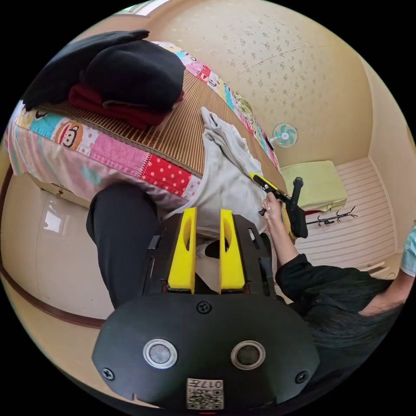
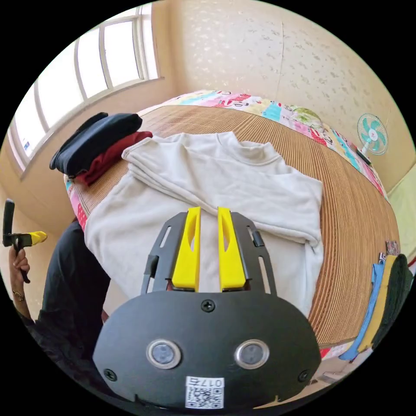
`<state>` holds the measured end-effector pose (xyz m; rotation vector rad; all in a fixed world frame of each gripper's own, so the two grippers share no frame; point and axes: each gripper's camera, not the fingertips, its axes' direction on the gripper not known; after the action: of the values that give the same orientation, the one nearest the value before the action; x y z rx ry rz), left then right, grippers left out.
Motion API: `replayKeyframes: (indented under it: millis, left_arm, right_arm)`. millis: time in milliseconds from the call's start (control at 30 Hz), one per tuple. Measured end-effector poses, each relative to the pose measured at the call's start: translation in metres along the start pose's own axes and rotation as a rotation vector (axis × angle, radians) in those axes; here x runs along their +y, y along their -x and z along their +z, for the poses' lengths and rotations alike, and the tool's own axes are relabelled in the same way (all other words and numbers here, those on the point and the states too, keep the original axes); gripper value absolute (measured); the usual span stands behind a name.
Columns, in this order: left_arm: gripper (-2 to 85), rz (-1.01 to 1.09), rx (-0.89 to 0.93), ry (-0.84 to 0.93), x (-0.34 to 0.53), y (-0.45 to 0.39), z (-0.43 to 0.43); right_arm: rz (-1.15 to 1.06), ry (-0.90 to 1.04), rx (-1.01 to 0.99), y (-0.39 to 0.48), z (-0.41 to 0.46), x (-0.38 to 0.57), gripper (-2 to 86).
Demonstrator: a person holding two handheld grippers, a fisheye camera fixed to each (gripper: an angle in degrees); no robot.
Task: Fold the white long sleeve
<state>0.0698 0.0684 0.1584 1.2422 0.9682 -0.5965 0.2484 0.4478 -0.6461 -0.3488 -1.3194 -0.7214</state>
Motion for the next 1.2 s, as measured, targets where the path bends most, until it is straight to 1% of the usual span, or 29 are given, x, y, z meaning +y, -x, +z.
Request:
replayKeyframes:
  millis: [67, 133, 167, 233, 300, 333, 367, 400, 433, 467, 500, 567, 633, 667, 700, 733, 767, 833, 867, 900, 933, 967, 1000, 1033, 1067, 1100, 1133, 1167, 1200]
  left_arm:
    - [8.7, 0.067, -0.036, 0.031, 0.004, -0.010, 0.024]
    - [8.7, 0.149, -0.064, 0.048, 0.001, -0.027, 0.048]
    - [8.6, 0.214, -0.089, 0.046, -0.004, -0.041, 0.066]
    - [8.1, 0.303, -0.140, 0.019, -0.011, -0.062, 0.098]
    - [7.0, 0.363, -0.191, -0.002, -0.022, -0.076, 0.135]
    - [6.0, 0.388, -0.214, 0.028, -0.036, -0.083, 0.166]
    - [4.7, 0.401, -0.241, 0.105, -0.054, -0.088, 0.202]
    - [3.3, 0.404, -0.269, 0.156, -0.064, -0.090, 0.223]
    - [0.5, 0.405, -0.371, 0.257, -0.084, -0.094, 0.268]
    - [-0.1, 0.441, -0.412, 0.287, -0.100, -0.103, 0.297]
    - [-0.4, 0.448, -0.425, 0.291, -0.109, -0.108, 0.307]
    - [-0.8, 0.447, -0.463, 0.375, -0.149, -0.121, 0.346]
    - [-0.9, 0.471, -0.498, 0.390, -0.176, -0.127, 0.373]
    - [-0.9, 0.492, -0.530, 0.368, -0.192, -0.130, 0.388]
    - [-0.9, 0.504, -0.552, 0.344, -0.200, -0.131, 0.395]
    - [-0.8, 0.530, -0.616, 0.284, -0.216, -0.134, 0.410]
    - [-0.7, 0.562, -0.702, 0.215, -0.231, -0.137, 0.425]
    - [-0.3, 0.588, -0.815, 0.160, -0.247, -0.139, 0.441]
    - [0.4, 0.577, -0.851, 0.146, -0.254, -0.139, 0.442]
    - [1.0, 0.570, -0.866, 0.149, -0.256, -0.139, 0.440]
    - [2.5, 0.548, -0.875, 0.137, -0.256, -0.136, 0.425]
    - [4.4, 0.535, -0.826, 0.075, -0.244, -0.130, 0.398]
    - [4.8, 0.535, -0.786, 0.036, -0.234, -0.125, 0.380]
    - [5.6, 0.528, -0.710, -0.034, -0.211, -0.112, 0.342]
    - [6.7, 0.513, -0.646, -0.077, -0.185, -0.095, 0.304]
    - [7.2, 0.502, -0.614, -0.088, -0.171, -0.085, 0.287]
    - [9.1, 0.456, -0.545, -0.092, -0.147, -0.062, 0.254]
    - [10.9, 0.386, -0.477, -0.085, -0.124, -0.035, 0.226]
    - [11.7, 0.354, -0.448, -0.080, -0.113, -0.023, 0.215]
  right_arm:
    - [0.031, 0.028, 0.007, -0.007, -0.011, 0.030, 11.1]
    - [0.104, 0.033, -0.025, -0.028, -0.021, 0.079, 11.3]
    - [0.132, 0.040, -0.034, -0.036, -0.022, 0.092, 11.3]
    - [0.264, 0.067, -0.050, -0.066, -0.017, 0.146, 11.0]
    - [0.310, 0.093, -0.042, -0.081, -0.002, 0.178, 9.9]
    - [0.330, 0.137, -0.031, -0.090, 0.015, 0.191, 8.4]
    - [0.333, 0.135, -0.019, -0.092, 0.020, 0.194, 7.6]
    - [0.318, 0.123, 0.018, -0.096, 0.027, 0.195, 6.6]
    - [0.287, 0.157, 0.044, -0.098, 0.039, 0.188, 5.8]
    - [0.281, 0.179, 0.051, -0.100, 0.046, 0.182, 5.5]
    - [0.286, 0.222, 0.060, -0.106, 0.058, 0.170, 5.0]
    - [0.274, 0.287, 0.076, -0.114, 0.076, 0.148, 4.4]
    - [0.195, 0.336, 0.119, -0.125, 0.102, 0.116, 3.9]
    - [0.192, 0.327, 0.124, -0.131, 0.109, 0.109, 3.7]
    - [0.190, 0.273, 0.132, -0.144, 0.121, 0.096, 3.6]
    - [0.186, 0.197, 0.156, -0.159, 0.135, 0.084, 3.5]
    - [0.183, 0.181, 0.167, -0.167, 0.143, 0.077, 3.5]
    - [0.196, 0.214, 0.167, -0.200, 0.160, 0.038, 3.4]
    - [0.212, 0.244, 0.147, -0.210, 0.161, 0.030, 3.4]
    - [0.265, 0.310, 0.088, -0.228, 0.153, 0.016, 3.4]
    - [0.285, 0.338, 0.015, -0.241, 0.137, 0.013, 3.5]
    - [0.291, 0.306, -0.022, -0.245, 0.122, 0.017, 3.5]
    - [0.292, 0.193, -0.088, -0.249, 0.086, 0.037, 4.0]
    - [0.292, 0.095, -0.124, -0.251, 0.052, 0.067, 5.0]
    - [0.304, 0.073, -0.128, -0.253, 0.038, 0.084, 5.7]
    - [0.352, 0.073, -0.120, -0.258, 0.019, 0.119, 7.6]
    - [0.398, 0.078, -0.116, -0.262, 0.003, 0.157, 10.1]
    - [0.422, 0.073, -0.119, -0.265, -0.003, 0.177, 10.6]
    - [0.470, 0.038, -0.119, -0.268, -0.018, 0.216, 11.7]
